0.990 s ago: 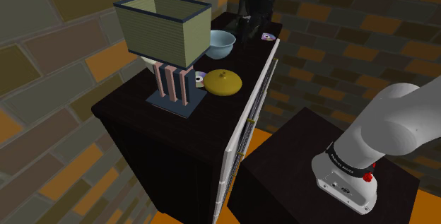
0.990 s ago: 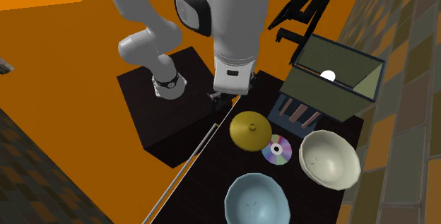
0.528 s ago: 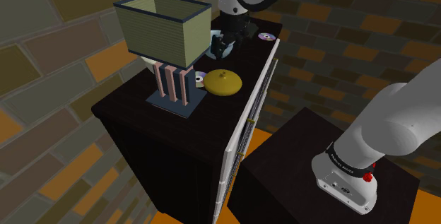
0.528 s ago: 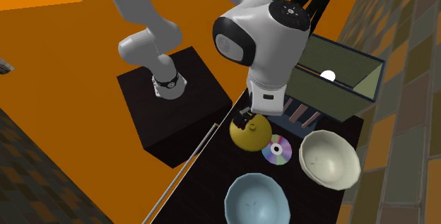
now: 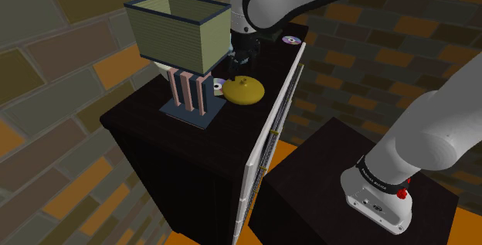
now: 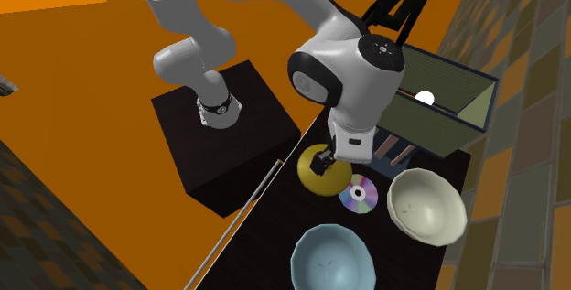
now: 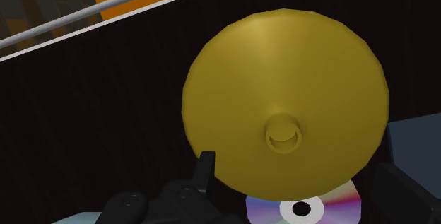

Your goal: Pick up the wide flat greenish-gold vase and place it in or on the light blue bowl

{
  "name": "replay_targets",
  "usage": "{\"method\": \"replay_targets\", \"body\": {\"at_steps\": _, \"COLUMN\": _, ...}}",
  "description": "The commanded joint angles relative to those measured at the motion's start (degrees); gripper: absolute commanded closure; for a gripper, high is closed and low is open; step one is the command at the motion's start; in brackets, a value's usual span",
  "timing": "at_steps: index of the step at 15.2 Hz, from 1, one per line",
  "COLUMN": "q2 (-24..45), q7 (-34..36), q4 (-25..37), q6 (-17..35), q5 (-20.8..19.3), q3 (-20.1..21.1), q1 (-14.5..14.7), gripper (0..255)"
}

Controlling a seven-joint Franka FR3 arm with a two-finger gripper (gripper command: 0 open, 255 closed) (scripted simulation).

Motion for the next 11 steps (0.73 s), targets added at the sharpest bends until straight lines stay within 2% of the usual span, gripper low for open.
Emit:
{"method": "replay_targets", "body": {"at_steps": 1, "q2": 0.87, "q7": 0.15, "q4": -1.17, "q6": 2.02, "q5": -0.38, "q3": -0.05, "q1": -0.13, "gripper": 0}}
{"method": "replay_targets", "body": {"at_steps": 9, "q2": 0.87, "q7": 0.15, "q4": -1.17, "q6": 2.01, "q5": -0.38, "q3": -0.05, "q1": -0.12, "gripper": 0}}
{"method": "replay_targets", "body": {"at_steps": 10, "q2": 0.87, "q7": 0.15, "q4": -1.17, "q6": 2.01, "q5": -0.38, "q3": -0.05, "q1": -0.12, "gripper": 255}}
{"method": "replay_targets", "body": {"at_steps": 11, "q2": 0.87, "q7": 0.15, "q4": -1.17, "q6": 2.01, "q5": -0.38, "q3": -0.05, "q1": -0.12, "gripper": 255}}
